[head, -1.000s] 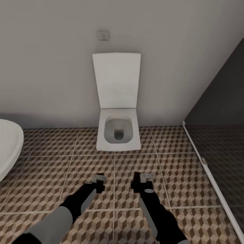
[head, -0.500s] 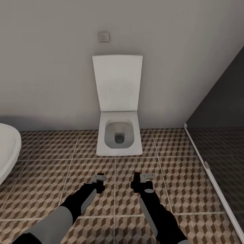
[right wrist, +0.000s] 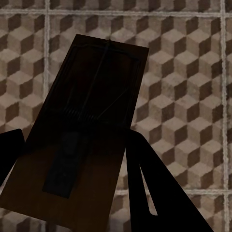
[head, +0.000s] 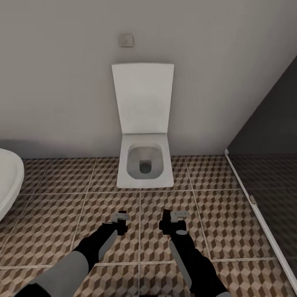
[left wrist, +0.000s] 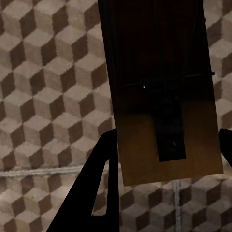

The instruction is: Take the four mousetraps from the cabinet in the bathroom and place them on the bathroom floor. Make sure all four end up on the same floor surface, and ensure that at least two of them are either under or directly next to the same bathroom sink.

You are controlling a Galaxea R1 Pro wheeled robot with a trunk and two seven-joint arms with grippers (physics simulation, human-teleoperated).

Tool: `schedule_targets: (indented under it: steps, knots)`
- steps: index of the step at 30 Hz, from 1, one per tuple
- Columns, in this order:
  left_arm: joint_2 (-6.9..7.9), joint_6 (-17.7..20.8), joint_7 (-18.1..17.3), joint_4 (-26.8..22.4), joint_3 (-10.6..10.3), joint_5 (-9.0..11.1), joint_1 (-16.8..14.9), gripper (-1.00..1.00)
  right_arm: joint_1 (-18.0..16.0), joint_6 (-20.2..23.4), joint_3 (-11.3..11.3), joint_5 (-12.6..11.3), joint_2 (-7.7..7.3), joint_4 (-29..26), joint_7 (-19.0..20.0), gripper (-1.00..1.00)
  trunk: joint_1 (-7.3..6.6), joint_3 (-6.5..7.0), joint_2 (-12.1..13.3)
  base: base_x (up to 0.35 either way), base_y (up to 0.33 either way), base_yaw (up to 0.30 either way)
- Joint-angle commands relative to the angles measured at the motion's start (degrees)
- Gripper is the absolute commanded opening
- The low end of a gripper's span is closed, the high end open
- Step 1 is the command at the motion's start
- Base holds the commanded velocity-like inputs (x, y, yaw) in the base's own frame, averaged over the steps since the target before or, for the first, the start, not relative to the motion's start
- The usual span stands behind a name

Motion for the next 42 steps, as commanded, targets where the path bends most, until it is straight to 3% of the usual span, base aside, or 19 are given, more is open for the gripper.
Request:
schedule_targets:
  steps: [1, 30, 34, 42]
  knots:
    - [0.05, 0.2, 0.6, -0.1, -0.4, 0.5, 0.0, -1.00, 0.0, 0.1, 0.1, -0.8, 0.00, -0.1, -0.5, -1.00, 0.22, -0.22, -0.4, 0.000, 0.000, 0.000]
    - [-0.21, 0.2, 0.6, -0.1, -0.4, 0.5, 0.0, -1.00, 0.0, 0.1, 0.0, -0.6, -0.18, -0.1, -0.5, -1.00, 6.59, -5.43, -12.1, 0.000, 0.000, 0.000]
    - [-0.21, 0.2, 0.6, -0.1, -0.4, 0.5, 0.0, -1.00, 0.0, 0.0, 0.0, -0.7, -2.14, -0.1, 0.7, -1.00, 7.47, -6.15, -13.7, 0.000, 0.000, 0.000]
    - [-0.22, 0.2, 0.6, -0.1, -0.4, 0.5, 0.0, -1.00, 0.0, -0.2, 0.0, -0.6, -7.57, -0.1, 10.6, -1.00, 9.23, -7.58, -16.9, 0.000, 0.000, 0.000]
